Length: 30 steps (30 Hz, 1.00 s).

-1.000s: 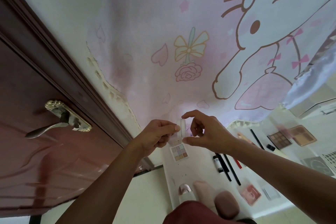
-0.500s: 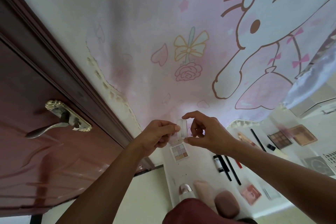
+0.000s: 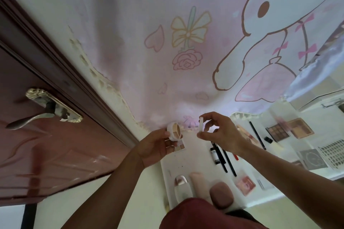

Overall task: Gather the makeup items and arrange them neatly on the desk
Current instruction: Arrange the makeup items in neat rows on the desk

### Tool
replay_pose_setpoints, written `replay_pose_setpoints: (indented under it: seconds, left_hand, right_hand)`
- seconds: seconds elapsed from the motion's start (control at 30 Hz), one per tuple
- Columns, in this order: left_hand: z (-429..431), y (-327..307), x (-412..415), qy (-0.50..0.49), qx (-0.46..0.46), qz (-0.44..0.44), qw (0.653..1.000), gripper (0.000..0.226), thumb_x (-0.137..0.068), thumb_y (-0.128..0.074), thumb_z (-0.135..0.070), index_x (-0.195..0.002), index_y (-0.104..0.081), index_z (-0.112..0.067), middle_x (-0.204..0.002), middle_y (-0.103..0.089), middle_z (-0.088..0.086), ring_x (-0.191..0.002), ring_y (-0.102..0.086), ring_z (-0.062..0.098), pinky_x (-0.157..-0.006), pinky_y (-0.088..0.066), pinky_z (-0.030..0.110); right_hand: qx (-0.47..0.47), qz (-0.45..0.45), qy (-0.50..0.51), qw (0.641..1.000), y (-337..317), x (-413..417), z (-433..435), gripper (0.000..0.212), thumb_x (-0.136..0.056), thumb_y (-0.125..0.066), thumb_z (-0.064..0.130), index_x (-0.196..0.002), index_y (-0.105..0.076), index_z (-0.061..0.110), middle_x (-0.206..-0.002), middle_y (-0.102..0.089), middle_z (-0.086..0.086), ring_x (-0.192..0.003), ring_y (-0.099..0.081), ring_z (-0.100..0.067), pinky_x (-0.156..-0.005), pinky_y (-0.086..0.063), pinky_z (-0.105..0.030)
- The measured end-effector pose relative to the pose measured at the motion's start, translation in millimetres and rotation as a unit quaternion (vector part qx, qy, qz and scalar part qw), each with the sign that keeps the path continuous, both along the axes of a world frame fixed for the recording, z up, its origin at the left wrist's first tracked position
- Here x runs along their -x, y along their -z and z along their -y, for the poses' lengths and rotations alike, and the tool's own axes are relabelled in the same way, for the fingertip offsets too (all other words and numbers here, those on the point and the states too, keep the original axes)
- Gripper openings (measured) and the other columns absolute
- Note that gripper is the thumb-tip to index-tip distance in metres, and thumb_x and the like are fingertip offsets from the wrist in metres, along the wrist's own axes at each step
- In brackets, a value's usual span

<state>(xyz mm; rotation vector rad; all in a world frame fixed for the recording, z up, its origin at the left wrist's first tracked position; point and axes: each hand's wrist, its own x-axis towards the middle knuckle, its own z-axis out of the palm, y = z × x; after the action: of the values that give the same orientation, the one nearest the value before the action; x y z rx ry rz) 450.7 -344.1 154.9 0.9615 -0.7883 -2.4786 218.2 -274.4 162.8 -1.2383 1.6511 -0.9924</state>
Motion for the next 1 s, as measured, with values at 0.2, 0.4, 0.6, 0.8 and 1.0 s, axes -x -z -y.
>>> replay_pose_setpoints:
  seconds: [0.2,0.4,0.6,0.8,1.0]
  left_hand:
    - [-17,39,16,-0.023,-0.04,0.025,0.999,0.072,-0.043,-0.091,-0.012,-0.11,-0.064,-0.008,-0.089,-0.069,0.012,-0.068,-0.065,0.02,-0.063,-0.056,0.028]
    - [-29,80,32,-0.044,-0.025,0.137,0.989,0.044,-0.074,-0.066,0.014,-0.114,-0.056,-0.002,-0.094,-0.064,0.017,-0.077,-0.066,0.027,-0.069,-0.057,0.032]
    - [-44,121,68,-0.053,0.223,0.371,0.9,0.045,-0.069,-0.082,-0.003,-0.104,-0.055,-0.01,-0.09,-0.064,0.006,-0.072,-0.062,0.013,-0.063,-0.05,0.022]
    - [-29,152,101,-0.008,0.419,0.516,0.747,0.052,-0.072,-0.077,-0.032,-0.116,-0.053,-0.019,-0.107,-0.057,0.007,-0.098,-0.055,0.026,-0.085,-0.046,0.037]
    - [-23,174,107,0.091,0.56,0.569,0.596,0.058,-0.082,-0.069,-0.036,-0.131,-0.05,-0.012,-0.126,-0.059,0.008,-0.126,-0.044,0.03,-0.099,-0.032,0.043]
  right_hand:
    - [-0.066,-0.027,-0.009,0.997,36,19,-20,0.055,-0.072,-0.083,0.007,-0.115,-0.061,0.034,-0.096,-0.062,0.004,-0.074,-0.064,-0.007,-0.07,-0.046,-0.015]
    - [-0.162,-0.086,-0.043,0.982,77,41,-28,0.051,-0.073,-0.077,0.007,-0.119,-0.06,0.018,-0.102,-0.065,0.003,-0.081,-0.063,0.003,-0.064,-0.048,-0.009]
    - [-0.214,-0.136,-0.079,0.964,105,56,-27,0.059,-0.071,-0.079,0.014,-0.126,-0.06,0.017,-0.103,-0.068,0.005,-0.09,-0.064,-0.005,-0.067,-0.043,-0.007]
    - [-0.23,-0.173,-0.117,0.951,121,75,-33,0.063,-0.072,-0.083,0.025,-0.13,-0.058,0.018,-0.105,-0.061,0.011,-0.096,-0.059,-0.006,-0.078,-0.043,-0.019]
    - [-0.223,-0.201,-0.133,0.945,126,96,-37,0.061,-0.074,-0.083,0.028,-0.13,-0.058,0.022,-0.109,-0.055,0.013,-0.095,-0.054,-0.006,-0.078,-0.04,-0.022]
